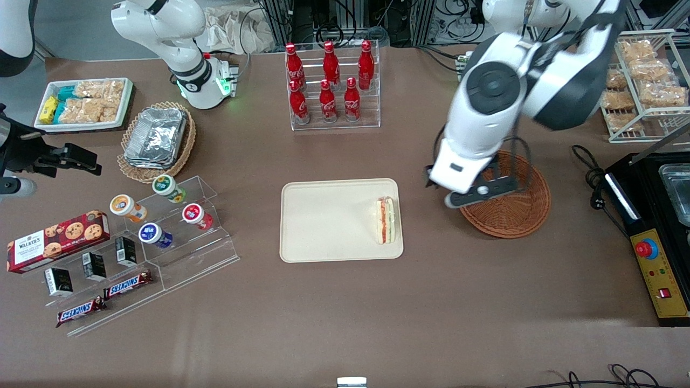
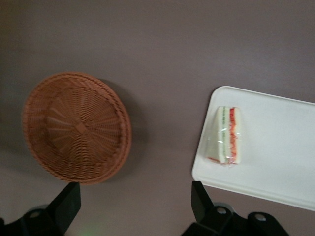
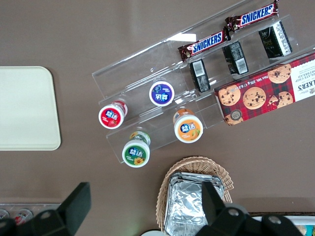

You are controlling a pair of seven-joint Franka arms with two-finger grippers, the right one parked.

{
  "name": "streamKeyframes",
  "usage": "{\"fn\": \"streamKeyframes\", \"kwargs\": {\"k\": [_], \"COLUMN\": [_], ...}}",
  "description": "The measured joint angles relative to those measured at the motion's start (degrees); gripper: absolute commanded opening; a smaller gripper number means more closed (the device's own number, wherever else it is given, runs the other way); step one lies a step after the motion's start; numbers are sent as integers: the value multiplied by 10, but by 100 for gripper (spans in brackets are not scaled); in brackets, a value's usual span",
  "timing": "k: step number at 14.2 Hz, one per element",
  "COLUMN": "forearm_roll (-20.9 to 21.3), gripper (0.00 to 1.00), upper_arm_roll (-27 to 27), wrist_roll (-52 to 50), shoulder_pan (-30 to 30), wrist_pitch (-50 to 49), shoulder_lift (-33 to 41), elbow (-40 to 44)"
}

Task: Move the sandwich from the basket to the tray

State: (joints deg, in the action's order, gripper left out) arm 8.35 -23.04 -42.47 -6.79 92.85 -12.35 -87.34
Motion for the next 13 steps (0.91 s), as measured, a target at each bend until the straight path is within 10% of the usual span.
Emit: {"fn": "streamKeyframes", "kwargs": {"k": [6,13], "forearm_roll": [-64,-66], "gripper": [100,100], "upper_arm_roll": [174,241], "wrist_roll": [289,432], "shoulder_pan": [0,1], "wrist_pitch": [-16,-20], "shoulder_lift": [175,158], "elbow": [-119,-83]}}
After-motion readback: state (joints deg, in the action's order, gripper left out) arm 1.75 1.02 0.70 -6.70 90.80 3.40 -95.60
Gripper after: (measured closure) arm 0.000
